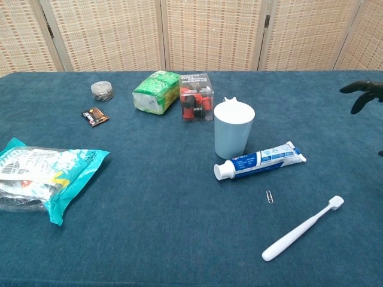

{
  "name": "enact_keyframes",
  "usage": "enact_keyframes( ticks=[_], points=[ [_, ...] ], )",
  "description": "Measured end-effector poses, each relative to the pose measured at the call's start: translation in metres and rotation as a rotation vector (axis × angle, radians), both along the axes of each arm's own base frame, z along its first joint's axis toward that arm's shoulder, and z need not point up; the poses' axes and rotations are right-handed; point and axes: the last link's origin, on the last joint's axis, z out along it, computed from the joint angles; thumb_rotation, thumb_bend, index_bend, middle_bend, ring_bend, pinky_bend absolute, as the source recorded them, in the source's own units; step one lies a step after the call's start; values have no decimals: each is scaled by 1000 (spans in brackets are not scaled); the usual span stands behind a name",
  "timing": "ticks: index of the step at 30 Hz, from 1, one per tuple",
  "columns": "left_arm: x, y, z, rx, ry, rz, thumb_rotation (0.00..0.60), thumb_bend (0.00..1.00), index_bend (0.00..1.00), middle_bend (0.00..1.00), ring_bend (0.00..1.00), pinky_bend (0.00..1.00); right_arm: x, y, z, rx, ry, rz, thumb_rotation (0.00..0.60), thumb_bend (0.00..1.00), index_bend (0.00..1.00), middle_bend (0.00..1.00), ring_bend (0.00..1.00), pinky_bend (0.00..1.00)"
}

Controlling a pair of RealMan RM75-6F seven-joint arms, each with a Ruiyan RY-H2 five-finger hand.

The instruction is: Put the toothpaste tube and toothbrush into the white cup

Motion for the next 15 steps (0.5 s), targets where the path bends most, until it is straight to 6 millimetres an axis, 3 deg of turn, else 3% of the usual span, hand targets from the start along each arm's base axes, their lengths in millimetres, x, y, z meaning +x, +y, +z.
enact_keyframes(
  ticks=[15],
  points=[
    [-7, -9, 9, 29, -6, 27, 600, 249, 178, 170, 142, 198, 33, -62, -71, 121, 74, 60, 600, 155, 118, 254, 170, 202]
  ],
)
